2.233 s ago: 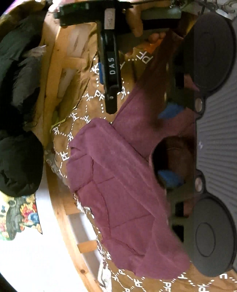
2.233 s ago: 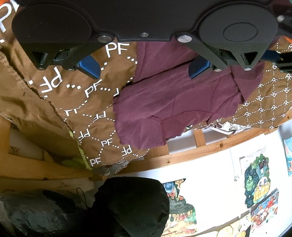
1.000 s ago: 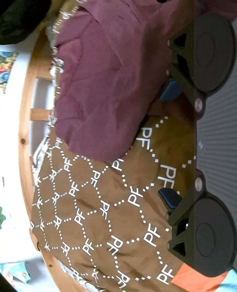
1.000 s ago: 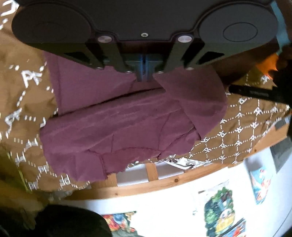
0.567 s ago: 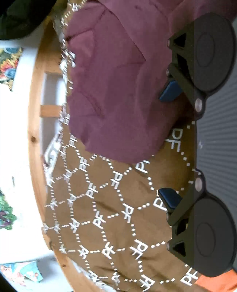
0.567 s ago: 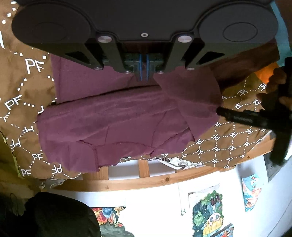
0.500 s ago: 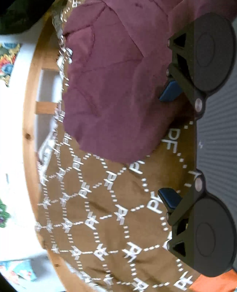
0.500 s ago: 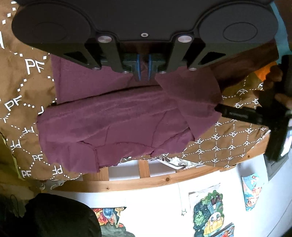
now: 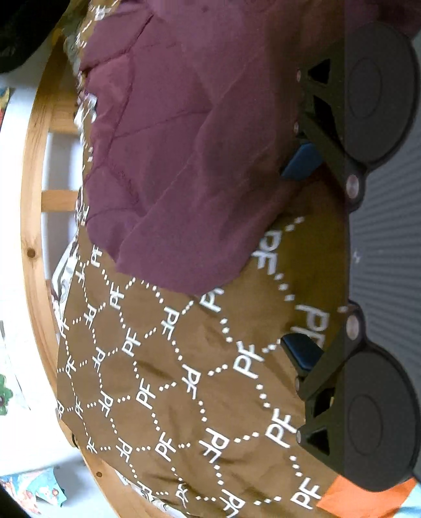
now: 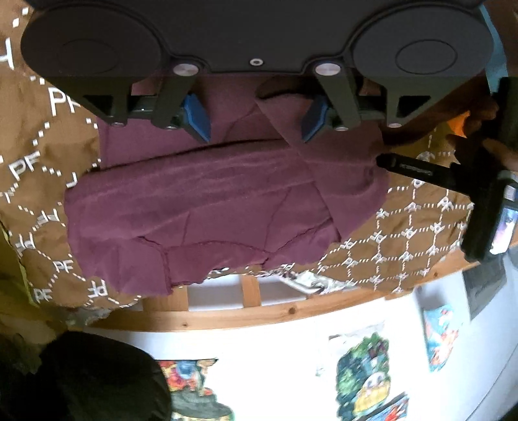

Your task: Fold small clothes

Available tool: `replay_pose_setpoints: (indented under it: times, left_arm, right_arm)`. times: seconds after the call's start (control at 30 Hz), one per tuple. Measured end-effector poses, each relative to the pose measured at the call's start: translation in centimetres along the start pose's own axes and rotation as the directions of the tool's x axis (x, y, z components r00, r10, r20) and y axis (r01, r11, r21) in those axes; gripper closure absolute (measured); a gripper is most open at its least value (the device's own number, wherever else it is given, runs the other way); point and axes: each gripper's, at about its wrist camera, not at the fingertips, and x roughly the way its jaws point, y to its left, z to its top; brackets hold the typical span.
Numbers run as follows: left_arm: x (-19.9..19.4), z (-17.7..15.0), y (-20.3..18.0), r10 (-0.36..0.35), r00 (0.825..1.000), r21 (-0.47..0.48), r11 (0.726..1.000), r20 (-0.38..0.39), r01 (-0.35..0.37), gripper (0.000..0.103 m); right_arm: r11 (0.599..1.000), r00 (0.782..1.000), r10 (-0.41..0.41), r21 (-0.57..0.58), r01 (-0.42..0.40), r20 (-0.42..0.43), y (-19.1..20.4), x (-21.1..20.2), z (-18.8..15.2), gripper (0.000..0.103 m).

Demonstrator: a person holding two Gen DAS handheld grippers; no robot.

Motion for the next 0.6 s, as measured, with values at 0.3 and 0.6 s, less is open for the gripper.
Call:
replay_pose_setpoints:
  times: [0.3, 0.6]
  left_arm:
    - [-1.2, -2.8, 0.5, 0.060, 0.998, 0.060, 0.996, -0.025, -0.058, 0.000]
    - [-3.2, -4.3, 2.5, 0.013, 1.000, 0.038, 0.999, 0.001, -0.013, 0.007]
  right_arm:
    - [0.992, 0.976, -0.115, -0.075, 0.102, -0.187, 0.5, 1.9, -1.3, 0.027]
    - [0.991, 0.991, -0.132, 0.017, 0.132, -0.037, 0.5, -2.0, -1.3, 0.031]
